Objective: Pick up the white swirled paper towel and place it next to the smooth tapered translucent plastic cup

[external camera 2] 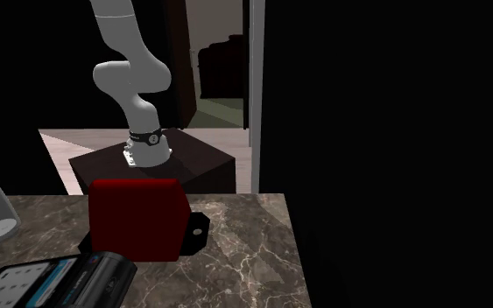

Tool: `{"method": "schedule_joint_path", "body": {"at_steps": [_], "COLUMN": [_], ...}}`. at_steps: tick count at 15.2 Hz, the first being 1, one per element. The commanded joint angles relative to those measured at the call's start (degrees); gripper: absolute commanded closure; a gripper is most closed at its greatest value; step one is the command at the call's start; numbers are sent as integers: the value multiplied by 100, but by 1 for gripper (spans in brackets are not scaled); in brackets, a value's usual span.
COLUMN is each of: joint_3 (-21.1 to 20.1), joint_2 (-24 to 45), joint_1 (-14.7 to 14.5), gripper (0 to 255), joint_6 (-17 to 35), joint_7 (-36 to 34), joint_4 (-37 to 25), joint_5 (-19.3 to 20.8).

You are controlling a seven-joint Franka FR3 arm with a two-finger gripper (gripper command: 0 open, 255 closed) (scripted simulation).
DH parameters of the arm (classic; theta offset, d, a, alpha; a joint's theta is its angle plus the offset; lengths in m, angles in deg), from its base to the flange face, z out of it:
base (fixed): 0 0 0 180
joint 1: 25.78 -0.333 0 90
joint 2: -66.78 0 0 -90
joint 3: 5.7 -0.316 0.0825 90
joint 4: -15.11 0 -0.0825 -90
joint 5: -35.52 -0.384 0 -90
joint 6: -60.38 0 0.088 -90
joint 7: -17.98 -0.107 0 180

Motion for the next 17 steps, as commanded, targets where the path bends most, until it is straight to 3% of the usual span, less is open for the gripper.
{"method": "schedule_joint_path", "body": {"at_steps": [1, 17], "joint_3": [-7, -94], "joint_2": [10, 327], "joint_1": [-7, 49], "gripper": [255, 255], "joint_6": [143, 1278], "joint_7": [2, 176], "joint_4": [133, 1048], "joint_5": [-11, -296]}}
